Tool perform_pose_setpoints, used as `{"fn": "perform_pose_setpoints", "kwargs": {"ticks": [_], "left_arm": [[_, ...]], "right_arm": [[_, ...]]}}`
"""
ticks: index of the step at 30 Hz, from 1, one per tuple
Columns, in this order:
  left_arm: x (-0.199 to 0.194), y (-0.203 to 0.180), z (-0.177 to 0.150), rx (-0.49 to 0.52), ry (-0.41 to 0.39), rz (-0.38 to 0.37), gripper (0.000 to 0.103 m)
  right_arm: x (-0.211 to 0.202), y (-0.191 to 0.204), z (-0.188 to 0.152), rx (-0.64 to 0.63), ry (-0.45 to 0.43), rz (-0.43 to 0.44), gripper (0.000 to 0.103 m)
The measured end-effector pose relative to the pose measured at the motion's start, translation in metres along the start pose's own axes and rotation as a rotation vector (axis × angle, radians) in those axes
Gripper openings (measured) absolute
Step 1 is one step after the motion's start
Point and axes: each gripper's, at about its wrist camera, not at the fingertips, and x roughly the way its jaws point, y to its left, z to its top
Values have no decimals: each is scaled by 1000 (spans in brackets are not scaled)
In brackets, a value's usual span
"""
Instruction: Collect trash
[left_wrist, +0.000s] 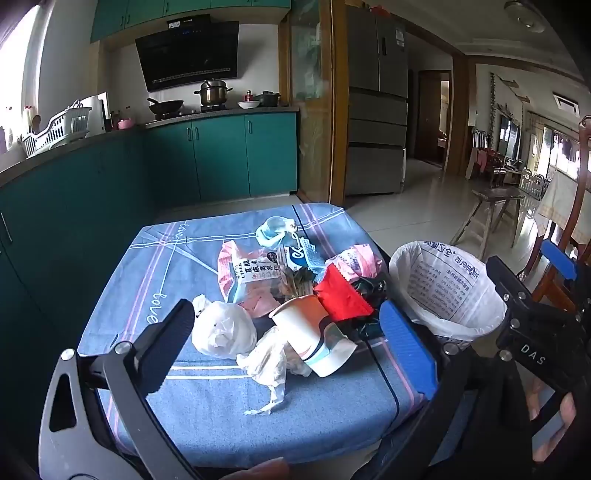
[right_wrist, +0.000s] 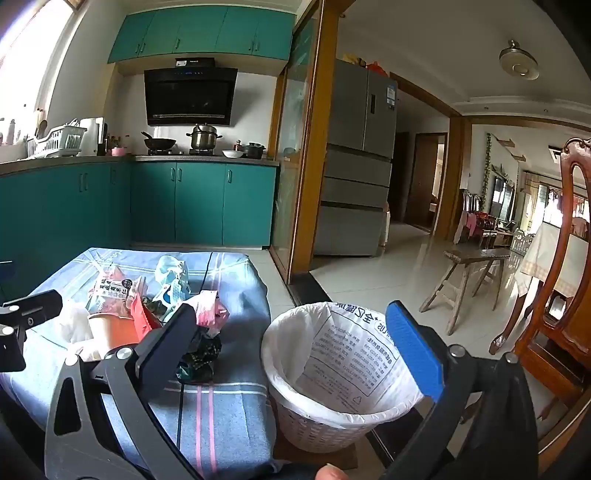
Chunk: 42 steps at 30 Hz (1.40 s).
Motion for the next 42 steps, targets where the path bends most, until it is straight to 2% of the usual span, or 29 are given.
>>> {"fn": "perform_pose_setpoints", "kwargs": {"ticks": [42], "left_arm": [[-3, 1, 2, 0, 4, -1, 100]], "right_arm": [[-1, 0, 9, -9, -7, 5, 100]]}}
